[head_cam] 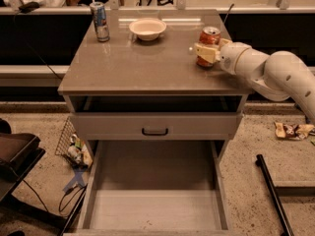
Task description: Knock coke can over
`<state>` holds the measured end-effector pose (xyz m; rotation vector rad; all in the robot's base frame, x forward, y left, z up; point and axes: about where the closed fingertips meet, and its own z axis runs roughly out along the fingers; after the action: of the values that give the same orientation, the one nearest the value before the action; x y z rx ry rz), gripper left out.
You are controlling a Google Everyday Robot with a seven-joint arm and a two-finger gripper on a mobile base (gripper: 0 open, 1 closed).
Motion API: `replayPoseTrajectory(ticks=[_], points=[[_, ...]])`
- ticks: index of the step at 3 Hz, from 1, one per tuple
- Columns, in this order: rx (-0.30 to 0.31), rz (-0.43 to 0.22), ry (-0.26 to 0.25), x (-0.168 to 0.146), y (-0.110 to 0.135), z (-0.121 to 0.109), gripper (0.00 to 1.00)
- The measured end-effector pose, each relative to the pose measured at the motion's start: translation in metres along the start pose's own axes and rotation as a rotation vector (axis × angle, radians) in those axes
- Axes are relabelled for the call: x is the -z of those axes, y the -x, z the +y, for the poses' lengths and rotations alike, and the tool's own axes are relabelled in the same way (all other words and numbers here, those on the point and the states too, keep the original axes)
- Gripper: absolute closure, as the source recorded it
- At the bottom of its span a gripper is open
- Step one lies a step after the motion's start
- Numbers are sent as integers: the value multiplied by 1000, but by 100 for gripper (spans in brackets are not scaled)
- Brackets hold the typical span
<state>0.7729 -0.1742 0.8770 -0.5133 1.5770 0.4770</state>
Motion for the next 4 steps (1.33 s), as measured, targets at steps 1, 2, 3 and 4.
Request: replayPoseTrajectory(ticks=[1,2,3,4], points=[[37,44,9,-4,5,2,100],[135,125,59,-19,43,20,100],[216,253,119,-38,75,38,100],[268,412,115,-24,74,18,100]])
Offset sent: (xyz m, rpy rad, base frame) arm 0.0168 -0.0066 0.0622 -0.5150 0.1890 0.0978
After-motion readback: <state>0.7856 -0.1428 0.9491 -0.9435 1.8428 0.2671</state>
